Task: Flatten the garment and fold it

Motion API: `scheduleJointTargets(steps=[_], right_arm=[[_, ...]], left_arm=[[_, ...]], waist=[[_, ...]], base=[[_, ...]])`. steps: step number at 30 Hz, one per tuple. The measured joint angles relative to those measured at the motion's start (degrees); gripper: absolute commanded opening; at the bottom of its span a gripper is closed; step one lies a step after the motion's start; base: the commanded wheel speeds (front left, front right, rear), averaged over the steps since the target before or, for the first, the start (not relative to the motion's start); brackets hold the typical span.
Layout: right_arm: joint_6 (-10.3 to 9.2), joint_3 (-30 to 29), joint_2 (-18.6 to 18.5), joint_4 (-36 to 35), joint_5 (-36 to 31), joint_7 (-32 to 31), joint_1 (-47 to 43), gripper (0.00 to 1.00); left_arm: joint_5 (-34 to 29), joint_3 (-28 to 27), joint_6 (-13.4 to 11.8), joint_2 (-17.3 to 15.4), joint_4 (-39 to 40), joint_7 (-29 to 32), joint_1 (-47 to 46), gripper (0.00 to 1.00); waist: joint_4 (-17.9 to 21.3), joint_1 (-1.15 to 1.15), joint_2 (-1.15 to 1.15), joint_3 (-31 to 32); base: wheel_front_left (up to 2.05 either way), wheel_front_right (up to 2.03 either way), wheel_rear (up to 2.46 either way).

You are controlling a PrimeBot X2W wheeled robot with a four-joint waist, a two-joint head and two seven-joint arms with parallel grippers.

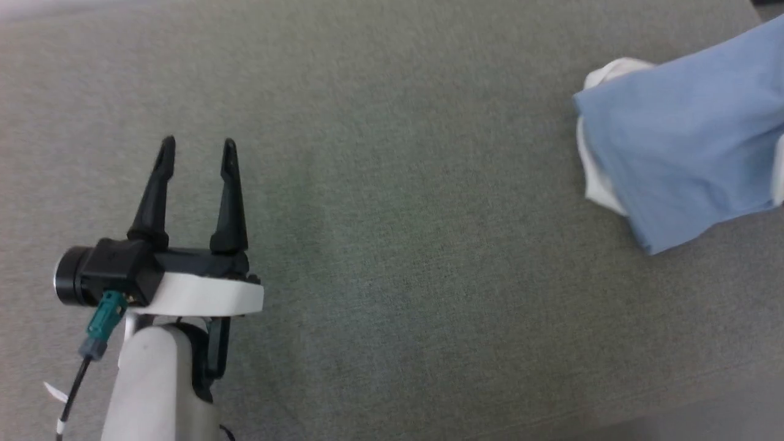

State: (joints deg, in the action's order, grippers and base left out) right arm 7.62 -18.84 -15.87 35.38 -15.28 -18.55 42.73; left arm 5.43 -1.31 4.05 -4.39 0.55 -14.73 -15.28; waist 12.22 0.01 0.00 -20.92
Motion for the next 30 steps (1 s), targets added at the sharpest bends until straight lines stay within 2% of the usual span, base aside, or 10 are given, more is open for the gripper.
scheduleJointTargets(steps=[6, 13, 14, 15, 16, 24, 30], right_arm=[[0.0, -6.75, -1.68, 3.31, -5.68, 3.22, 4.69, 0.0], [0.0, -14.02, -1.97, 5.63, -11.58, 3.45, 8.13, 0.0], [0.0, -15.16, -1.87, 6.01, -12.15, 3.48, 8.27, 0.07], [0.0, -16.19, -1.79, 6.5, -12.79, 3.44, 8.29, 0.47], [0.0, -17.42, -1.53, 6.97, -13.25, 3.44, 8.3, 1.0], [0.0, -22.2, -0.81, 9.05, -15.06, 6.86, 5.92, 1.0], [-0.01, -20.58, 0.78, 8.98, -11.83, 12.7, 1.79, 1.0]], left_arm=[[-0.54, 0.63, 0.41, -0.47, 0.01, 0.0, -1.93, 1.0], [-1.09, 0.71, 0.42, -0.73, 0.07, 0.0, -2.68, 1.0], [-1.08, 0.74, 0.42, -0.73, 0.01, 0.0, -2.68, 1.0], [-1.08, 0.73, 0.42, -0.7, -0.11, 0.0, -2.68, 1.0], [-1.08, 0.67, 0.42, -0.7, -0.26, 0.0, -2.67, 1.0], [0.32, 0.73, 0.45, 0.04, -2.1, 0.0, -0.9, 1.0], [2.0, 0.59, 0.52, 0.73, -4.07, 0.0, 3.22, 1.0]], waist=[[0.43, 0.0, 0.0, -4.46], [-1.31, 0.0, 0.0, -7.45], [-1.69, -0.01, 0.0, -7.52], [-2.04, 0.0, 0.0, -7.47], [-2.3, 0.0, 0.0, -7.26], [-3.51, -0.02, 0.0, -2.43], [-4.42, -0.02, 0.0, 3.35]], base=[[0.0, 0.0, 0.0], [0.0, 0.0, 0.0], [0.0, 0.0, 0.0], [0.0, 0.0, 0.0], [0.0, 0.0, 0.0], [0.0, 0.0, 0.0], [0.0, 0.0, 0.0]])
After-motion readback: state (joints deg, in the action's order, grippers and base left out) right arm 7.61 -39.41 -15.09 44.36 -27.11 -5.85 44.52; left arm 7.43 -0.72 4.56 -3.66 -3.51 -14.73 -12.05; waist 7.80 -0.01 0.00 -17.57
